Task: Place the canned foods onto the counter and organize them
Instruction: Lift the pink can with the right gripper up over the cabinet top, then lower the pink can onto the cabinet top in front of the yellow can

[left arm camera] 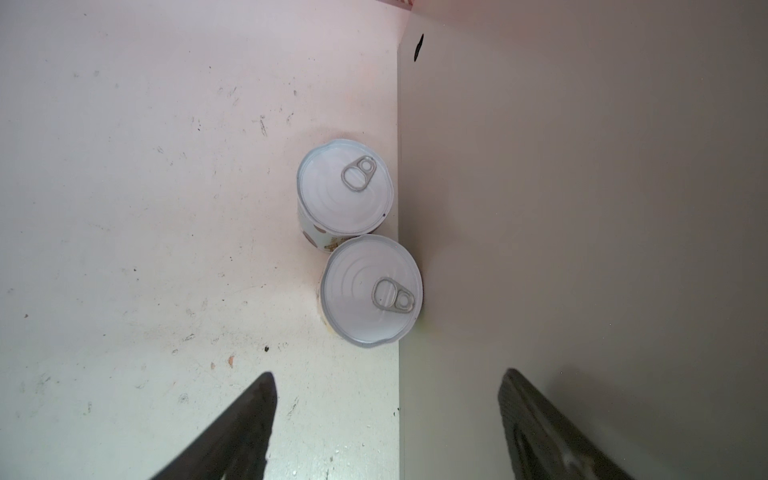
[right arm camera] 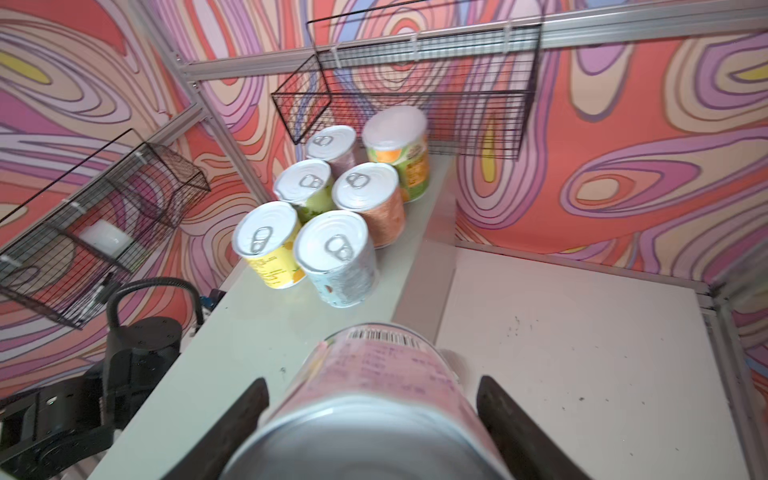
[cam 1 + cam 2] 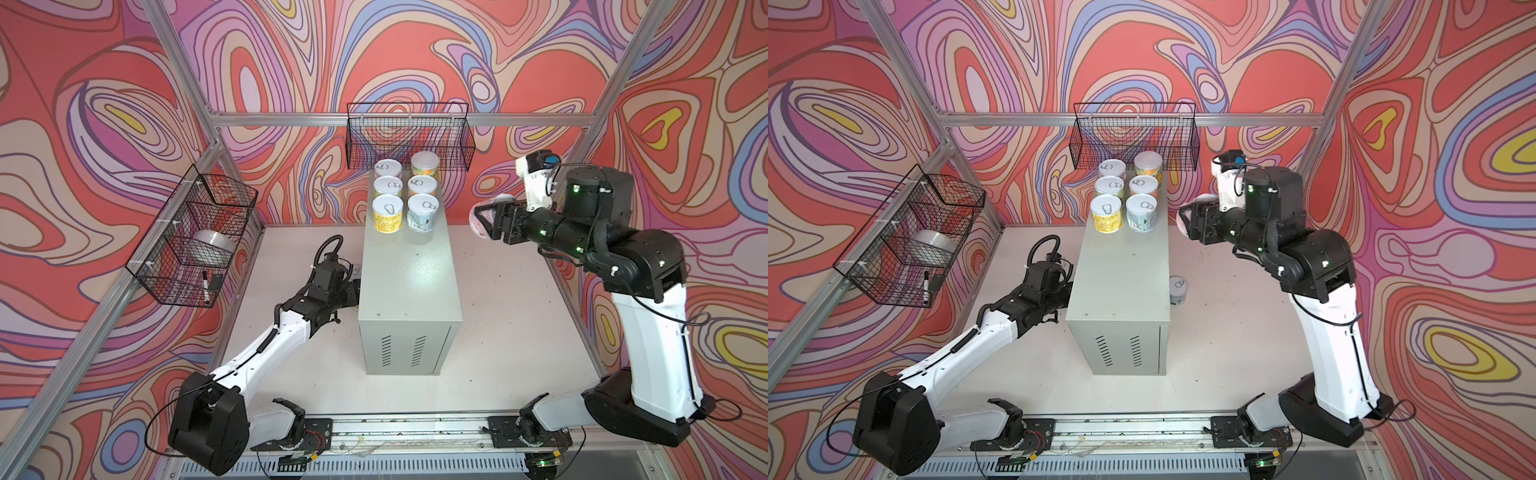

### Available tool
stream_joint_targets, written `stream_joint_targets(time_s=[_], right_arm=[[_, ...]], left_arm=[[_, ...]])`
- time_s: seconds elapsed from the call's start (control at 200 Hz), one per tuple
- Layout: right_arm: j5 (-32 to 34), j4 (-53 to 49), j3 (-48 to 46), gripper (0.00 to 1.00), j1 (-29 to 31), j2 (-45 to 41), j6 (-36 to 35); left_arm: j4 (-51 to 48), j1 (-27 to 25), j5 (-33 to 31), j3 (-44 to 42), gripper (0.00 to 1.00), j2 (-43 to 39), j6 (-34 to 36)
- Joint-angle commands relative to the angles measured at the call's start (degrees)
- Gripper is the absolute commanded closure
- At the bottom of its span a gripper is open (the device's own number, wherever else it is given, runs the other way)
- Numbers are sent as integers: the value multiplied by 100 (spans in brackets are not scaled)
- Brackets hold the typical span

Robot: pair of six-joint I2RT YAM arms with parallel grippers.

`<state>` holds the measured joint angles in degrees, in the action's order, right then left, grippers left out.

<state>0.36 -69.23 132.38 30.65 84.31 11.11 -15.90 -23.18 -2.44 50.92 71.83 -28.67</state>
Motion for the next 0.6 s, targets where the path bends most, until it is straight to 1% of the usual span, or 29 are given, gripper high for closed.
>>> stream_joint_targets(time_s=[0.0, 0.14, 0.346, 0.426, 0.441, 0.596], right_arm=[[314, 197, 528, 100, 563, 308, -192], [392, 164, 898, 100, 932, 810, -250], [709, 82, 1449, 100, 1519, 1524, -369], [698, 24, 1639, 100, 1591, 1687, -341], [706, 24, 1654, 100, 1597, 1842, -338], [762, 23, 1604, 100, 1661, 2077, -271]], left_arm=[[-254, -20, -64, 206, 16, -108, 56], [-448, -3, -70, 301, 16, -155, 86], [-606, -7, -189, 334, 16, -360, 151], [-632, 3, -200, 349, 16, -383, 161], [-638, 5, -196, 349, 16, -389, 167], [-681, 2, -152, 350, 16, -417, 144]])
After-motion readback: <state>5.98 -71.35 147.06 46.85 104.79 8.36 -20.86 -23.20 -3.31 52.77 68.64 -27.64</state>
